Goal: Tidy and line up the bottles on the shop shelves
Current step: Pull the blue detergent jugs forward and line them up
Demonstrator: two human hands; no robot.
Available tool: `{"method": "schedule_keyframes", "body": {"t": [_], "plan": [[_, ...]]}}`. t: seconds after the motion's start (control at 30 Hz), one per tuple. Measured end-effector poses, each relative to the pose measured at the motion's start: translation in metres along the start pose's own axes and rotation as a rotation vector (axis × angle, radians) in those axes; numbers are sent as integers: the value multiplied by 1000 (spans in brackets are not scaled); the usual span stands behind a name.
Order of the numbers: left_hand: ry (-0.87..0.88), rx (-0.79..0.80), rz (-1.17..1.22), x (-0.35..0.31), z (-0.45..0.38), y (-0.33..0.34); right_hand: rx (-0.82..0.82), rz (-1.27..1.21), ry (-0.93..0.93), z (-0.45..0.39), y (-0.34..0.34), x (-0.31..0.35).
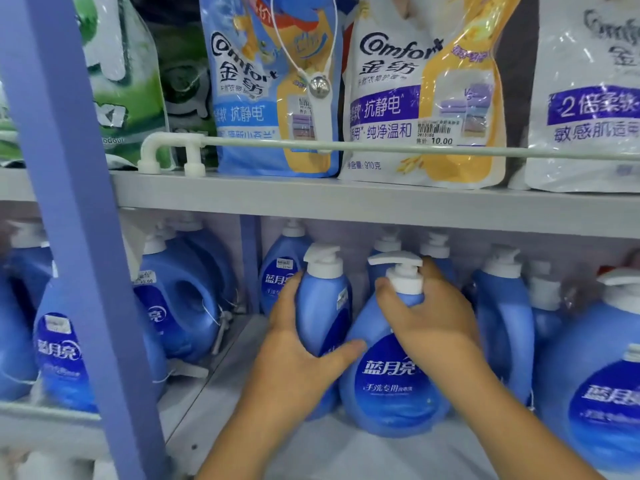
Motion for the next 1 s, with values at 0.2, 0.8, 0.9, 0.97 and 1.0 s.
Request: {"method": "schedule_keyframes", "body": {"t": [0.2, 0.8, 0.9, 0.97, 1.0], "plan": [[-75, -110, -40, 35, -30, -34, 120, -136, -19, 11, 18, 13], [-212, -374, 141, 72, -71, -48, 451, -358, 43, 30, 93, -13], [-175, -356, 183, 67, -48, -42, 415, -278, -11, 25, 112, -5], [-136, -273, 187, 68, -36, -35, 410, -300, -1, 26, 122, -3], [-122, -251, 175, 70, -34, -35, 410, -317, -3, 25, 125, -3]]}}
Point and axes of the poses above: each hand's wrist, its own z-axis away from the middle knuckle, its own y-axis out of the palm, x = y × z, the point moved 5 cm from there along -z, towards the middle knuckle, and after that the axes turned 2 degrees about -x, right-handed, at the moved point
